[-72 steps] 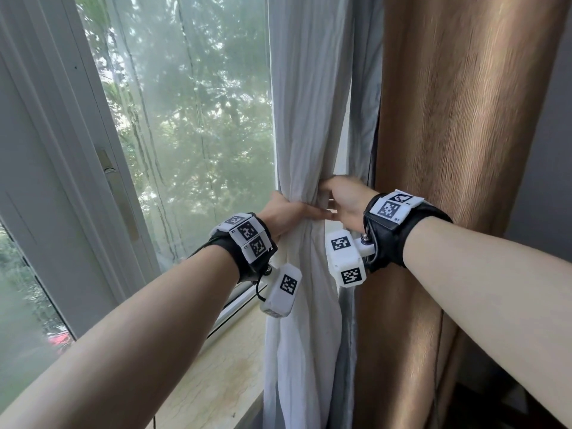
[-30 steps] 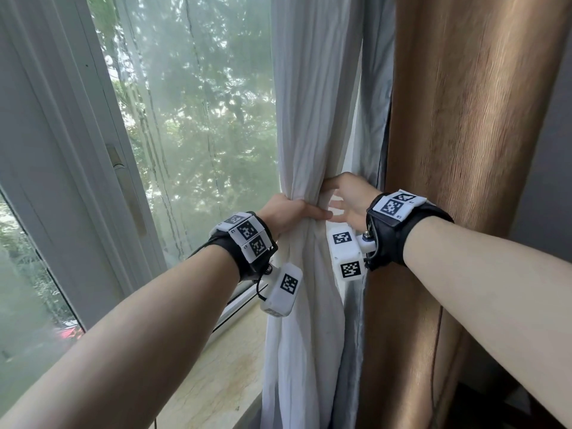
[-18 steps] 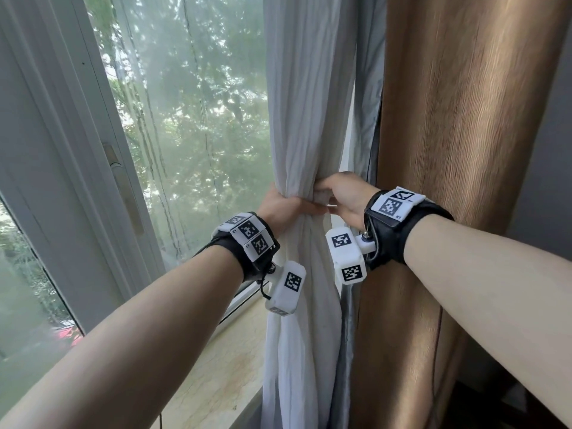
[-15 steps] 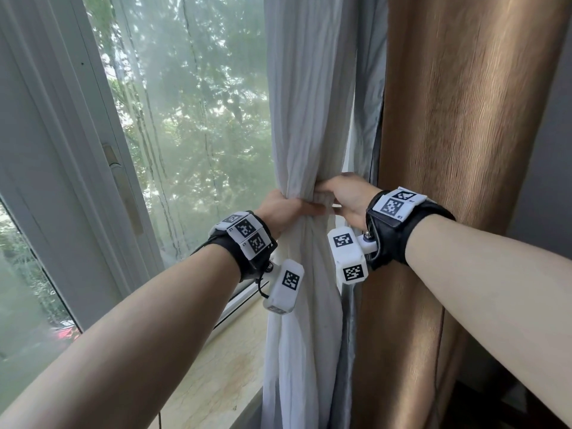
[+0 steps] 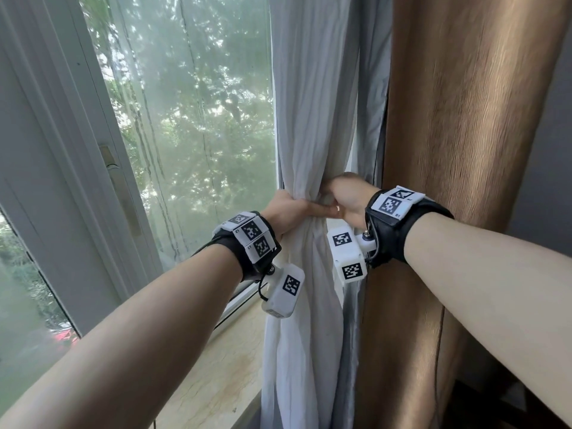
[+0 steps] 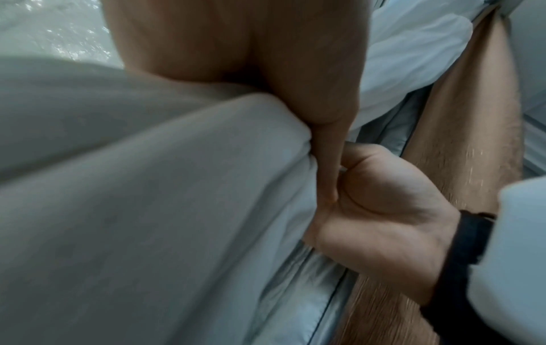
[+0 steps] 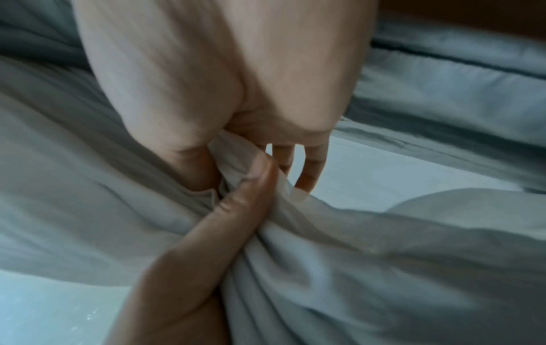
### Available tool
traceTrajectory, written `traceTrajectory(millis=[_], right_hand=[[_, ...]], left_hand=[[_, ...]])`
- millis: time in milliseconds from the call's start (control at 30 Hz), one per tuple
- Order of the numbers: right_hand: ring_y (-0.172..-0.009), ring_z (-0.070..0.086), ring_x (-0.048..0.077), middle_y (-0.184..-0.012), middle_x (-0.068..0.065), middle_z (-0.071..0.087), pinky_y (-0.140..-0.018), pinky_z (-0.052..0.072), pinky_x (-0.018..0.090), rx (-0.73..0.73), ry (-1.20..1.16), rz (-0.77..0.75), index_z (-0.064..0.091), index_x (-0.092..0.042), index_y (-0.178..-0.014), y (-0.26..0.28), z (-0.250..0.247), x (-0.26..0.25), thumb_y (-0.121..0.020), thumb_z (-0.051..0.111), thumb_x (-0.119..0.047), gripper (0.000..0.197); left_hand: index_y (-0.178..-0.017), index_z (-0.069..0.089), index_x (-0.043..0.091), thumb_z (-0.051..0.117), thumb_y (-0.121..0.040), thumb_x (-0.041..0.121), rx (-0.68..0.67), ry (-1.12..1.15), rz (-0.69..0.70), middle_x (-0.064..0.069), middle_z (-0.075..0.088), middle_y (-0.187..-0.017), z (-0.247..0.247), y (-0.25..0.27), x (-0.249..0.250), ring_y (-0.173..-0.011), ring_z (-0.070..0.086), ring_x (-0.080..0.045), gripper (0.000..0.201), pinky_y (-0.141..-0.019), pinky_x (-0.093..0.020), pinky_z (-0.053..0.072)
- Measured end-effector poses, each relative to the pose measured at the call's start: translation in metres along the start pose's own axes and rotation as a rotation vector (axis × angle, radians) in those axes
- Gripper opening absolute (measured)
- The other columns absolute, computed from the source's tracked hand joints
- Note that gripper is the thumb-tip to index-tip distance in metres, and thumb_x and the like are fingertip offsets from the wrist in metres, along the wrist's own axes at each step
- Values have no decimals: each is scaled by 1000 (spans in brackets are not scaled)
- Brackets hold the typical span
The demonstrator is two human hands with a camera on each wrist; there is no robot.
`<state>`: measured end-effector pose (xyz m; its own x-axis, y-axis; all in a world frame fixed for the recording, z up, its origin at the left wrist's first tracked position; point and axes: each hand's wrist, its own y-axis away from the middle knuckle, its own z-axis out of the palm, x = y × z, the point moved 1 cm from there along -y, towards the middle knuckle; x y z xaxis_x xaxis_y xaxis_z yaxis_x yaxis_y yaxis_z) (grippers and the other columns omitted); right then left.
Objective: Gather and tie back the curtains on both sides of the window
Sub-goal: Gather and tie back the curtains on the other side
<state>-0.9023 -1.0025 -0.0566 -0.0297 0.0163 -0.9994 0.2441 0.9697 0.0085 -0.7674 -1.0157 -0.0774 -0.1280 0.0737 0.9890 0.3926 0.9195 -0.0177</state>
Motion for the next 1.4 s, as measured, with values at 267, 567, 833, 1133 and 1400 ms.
traceTrajectory(millis=[267,567,833,1133,1400], right_hand=[[-112,69,28,-120,9,76,-83,57,36,-32,3,-7,76,-10,-117,0,-5,0,-76,70,-21,42],[-122,54,22,-128,-3,61,-86,51,39,12,-38,28,70,-20,-122,-3,-14,2,-75,79,-28,48],[-86,66,25,-95,7,73,-63,54,31,9,-68,-19,72,-7,-117,-7,-5,1,-95,57,-4,27],[-106,73,31,-109,12,78,-82,64,40,49,-20,-10,75,-7,-116,-6,-4,3,-79,77,-13,38],[-118,58,25,-127,1,68,-89,52,44,137,11,-13,70,-21,-123,-4,-15,8,-42,78,-42,84]], left_hand=[[-114,73,7,97,-54,17,85,-77,-51,-9,79,-101,-11,-2,2,-90,77,-29,65,-85,-45,64],[-113,71,1,78,-73,2,96,-73,-46,-19,76,-106,-10,5,1,-93,75,-37,40,-83,-51,64],[-114,76,11,94,-65,13,9,-23,7,-8,80,-106,-2,1,-4,-96,77,-27,52,-85,-42,64],[-109,74,8,95,-66,11,103,-83,-47,-10,79,-100,-9,3,3,-88,77,-28,49,-81,-44,65],[-99,72,6,84,-76,1,33,-91,-64,-18,77,-103,-4,10,2,-93,76,-37,26,-85,-51,64]])
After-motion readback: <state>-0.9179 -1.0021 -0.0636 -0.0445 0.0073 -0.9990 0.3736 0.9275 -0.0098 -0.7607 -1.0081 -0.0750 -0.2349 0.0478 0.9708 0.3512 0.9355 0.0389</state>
